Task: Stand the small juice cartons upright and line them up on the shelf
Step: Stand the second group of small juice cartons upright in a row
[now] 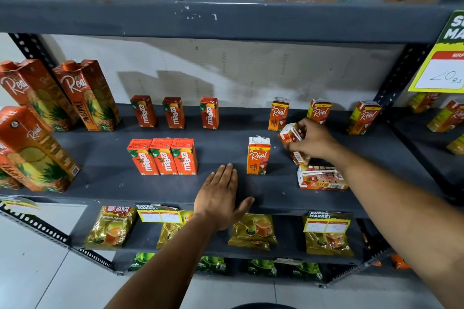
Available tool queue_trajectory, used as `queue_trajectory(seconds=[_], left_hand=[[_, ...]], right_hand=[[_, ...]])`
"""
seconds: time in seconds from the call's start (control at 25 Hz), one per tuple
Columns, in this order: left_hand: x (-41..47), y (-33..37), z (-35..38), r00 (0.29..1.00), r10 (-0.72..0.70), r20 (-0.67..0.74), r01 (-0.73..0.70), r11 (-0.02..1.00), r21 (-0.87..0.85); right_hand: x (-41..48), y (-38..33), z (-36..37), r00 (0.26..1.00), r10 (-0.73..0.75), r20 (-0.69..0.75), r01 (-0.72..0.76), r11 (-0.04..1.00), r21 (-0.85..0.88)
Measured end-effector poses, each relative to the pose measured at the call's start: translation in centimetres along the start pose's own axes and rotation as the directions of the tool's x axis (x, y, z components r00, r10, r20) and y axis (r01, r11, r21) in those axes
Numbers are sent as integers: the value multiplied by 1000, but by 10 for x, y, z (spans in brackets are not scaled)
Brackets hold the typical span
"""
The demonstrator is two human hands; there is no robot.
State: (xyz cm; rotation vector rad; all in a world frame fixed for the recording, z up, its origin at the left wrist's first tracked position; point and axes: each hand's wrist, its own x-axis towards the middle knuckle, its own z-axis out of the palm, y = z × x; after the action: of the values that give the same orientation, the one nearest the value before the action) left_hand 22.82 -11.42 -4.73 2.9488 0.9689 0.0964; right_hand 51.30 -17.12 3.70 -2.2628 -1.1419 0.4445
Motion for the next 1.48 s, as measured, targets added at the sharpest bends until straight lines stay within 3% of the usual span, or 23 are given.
queue_trajectory(seconds=[0.24, 0.44, 0.64, 0.84, 0.96, 1.08, 1.16, 1.32, 1.48], left_hand=[[0, 0, 0, 1000, -3, 2, 3, 1000, -6], [0, 0, 0, 1000, -3, -2, 3, 1000, -1], [0, 0, 0, 1000, -6, -3, 6, 1000, -2], [1, 0, 2, 1000, -3, 4, 3, 1000, -5], [0, 0, 2, 1000, -8, 12, 8, 1000, -7], [0, 0, 0, 1000, -13, 24, 14, 1000, -17], [0, 0, 0, 1000, -13, 29, 13, 1000, -21], [0, 0, 0, 1000, -12, 29, 13, 1000, -19], [1, 0, 1, 999, -13, 30, 13, 1000, -25]], right_hand=[[-7, -5, 4, 987, 59, -150, -59, 998, 9], [-29, -8, 27, 915, 54, -401, 27, 980, 195], [-47, -9, 23, 966, 22, -259, 0, 996, 85], [-30, -22, -34, 994, -2, -106, 10, 997, 80], [-26, -34, -46, 995, 87, -53, -93, 987, -131], [-28, -41, -30, 995, 95, -41, -102, 951, -291], [-28, -42, -24, 1000, 25, -14, -28, 946, -322], [-27, -48, -31, 935, -185, 302, 287, 895, -340], [-24, -49, -30, 908, -225, 353, 350, 872, -342]])
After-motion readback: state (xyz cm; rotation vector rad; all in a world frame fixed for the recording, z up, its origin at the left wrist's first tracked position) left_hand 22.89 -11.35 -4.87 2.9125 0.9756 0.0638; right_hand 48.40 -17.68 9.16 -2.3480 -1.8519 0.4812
